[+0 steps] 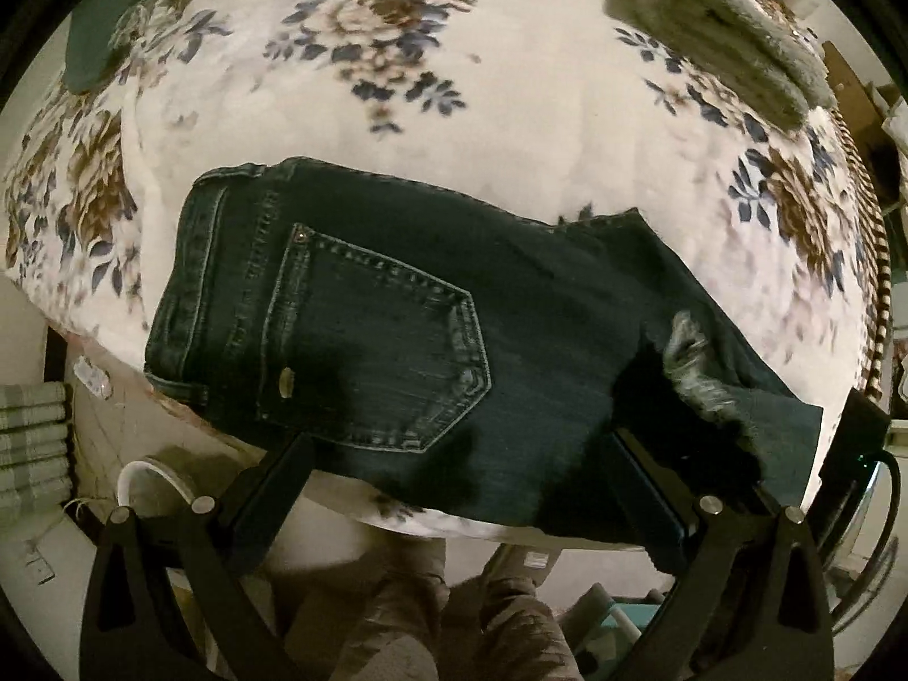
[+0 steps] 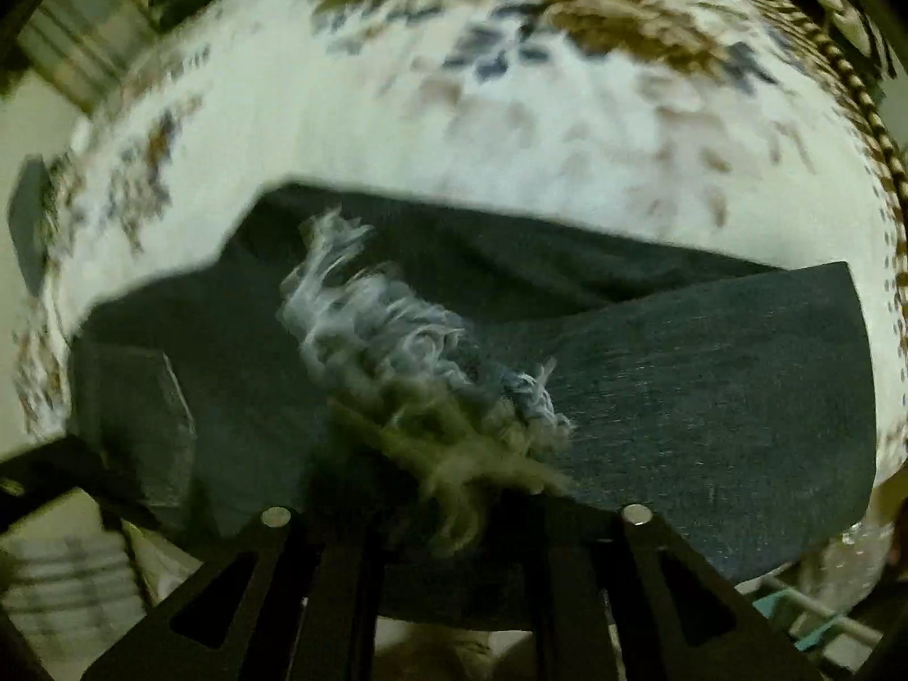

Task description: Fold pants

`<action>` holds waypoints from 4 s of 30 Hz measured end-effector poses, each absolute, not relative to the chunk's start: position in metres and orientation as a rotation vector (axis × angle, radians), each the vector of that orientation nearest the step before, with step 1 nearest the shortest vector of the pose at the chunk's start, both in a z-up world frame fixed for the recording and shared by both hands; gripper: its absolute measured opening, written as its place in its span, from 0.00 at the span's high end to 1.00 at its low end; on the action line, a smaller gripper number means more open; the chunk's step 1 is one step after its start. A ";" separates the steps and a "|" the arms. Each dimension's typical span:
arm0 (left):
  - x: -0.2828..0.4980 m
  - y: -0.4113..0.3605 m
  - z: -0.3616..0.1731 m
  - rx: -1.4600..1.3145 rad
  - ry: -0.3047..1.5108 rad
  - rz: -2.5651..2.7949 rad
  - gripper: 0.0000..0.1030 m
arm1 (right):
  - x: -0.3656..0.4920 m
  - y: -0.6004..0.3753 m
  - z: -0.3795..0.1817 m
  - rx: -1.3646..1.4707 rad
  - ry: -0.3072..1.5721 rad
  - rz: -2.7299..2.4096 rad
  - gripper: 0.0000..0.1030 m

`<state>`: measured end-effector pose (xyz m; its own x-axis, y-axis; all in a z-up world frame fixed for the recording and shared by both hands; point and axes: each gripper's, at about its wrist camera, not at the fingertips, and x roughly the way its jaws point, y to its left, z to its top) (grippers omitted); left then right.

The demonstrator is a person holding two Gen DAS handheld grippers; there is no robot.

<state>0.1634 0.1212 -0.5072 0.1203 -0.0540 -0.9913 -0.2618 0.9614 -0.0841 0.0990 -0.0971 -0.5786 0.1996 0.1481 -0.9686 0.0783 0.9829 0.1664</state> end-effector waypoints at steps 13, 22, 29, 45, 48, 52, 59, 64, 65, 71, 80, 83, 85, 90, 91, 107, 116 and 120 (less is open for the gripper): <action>0.197 0.034 -0.539 -0.337 1.545 0.013 0.00 | 0.035 -0.257 -0.557 0.681 1.311 0.037 0.38; 0.201 -0.015 -0.596 -0.130 1.576 0.041 0.62 | 0.047 -0.356 -0.576 0.727 1.363 -0.021 0.38; 0.190 -0.028 -0.574 -0.049 1.466 0.020 0.95 | 0.061 -0.334 -0.571 0.612 1.417 -0.045 0.38; 0.195 0.009 -0.571 -0.129 1.486 0.049 0.73 | 0.067 -0.317 -0.560 0.402 1.437 -0.125 0.19; 0.189 0.024 -0.555 -0.182 1.428 0.037 0.37 | 0.070 -0.312 -0.556 0.399 1.418 -0.122 0.11; 0.176 0.066 -0.532 -0.325 1.361 0.062 0.16 | 0.075 -0.297 -0.551 0.400 1.431 -0.096 0.11; 0.113 0.187 -0.517 -0.807 1.102 0.284 0.16 | 0.094 -0.249 -0.537 0.321 1.444 -0.009 0.11; 0.095 0.245 -0.541 -0.989 0.991 0.416 0.18 | 0.118 -0.206 -0.543 0.284 1.472 0.041 0.11; 0.092 0.255 -0.549 -1.022 0.980 0.437 0.18 | 0.122 -0.198 -0.544 0.276 1.477 0.051 0.11; 0.074 0.300 -0.587 -1.225 0.917 0.483 0.21 | 0.142 -0.153 -0.553 0.200 1.504 0.082 0.11; 0.070 0.304 -0.574 -1.159 0.846 0.464 0.76 | 0.149 -0.110 -0.573 0.076 1.548 0.099 0.11; 0.063 0.290 -0.546 -1.069 0.832 0.440 0.76 | 0.147 -0.102 -0.579 0.069 1.564 0.104 0.11; 0.066 0.283 -0.539 -1.021 0.830 0.423 0.76 | 0.145 -0.098 -0.583 0.064 1.574 0.104 0.11; 0.077 0.307 -0.569 -1.118 0.893 0.470 0.74 | 0.143 -0.088 -0.586 0.061 1.586 0.119 0.11; 0.077 0.313 -0.574 -1.157 0.905 0.476 0.74 | 0.143 -0.086 -0.585 0.060 1.584 0.122 0.11; 0.087 0.312 -0.586 -1.118 0.944 0.482 0.73 | 0.149 -0.099 -0.590 0.101 1.605 0.133 0.11; 0.068 0.303 -0.581 -1.099 0.938 0.459 0.54 | 0.157 -0.116 -0.590 0.133 1.604 0.130 0.11; 0.073 0.305 -0.597 -1.160 0.929 0.449 0.54 | 0.165 -0.114 -0.590 0.123 1.603 0.140 0.11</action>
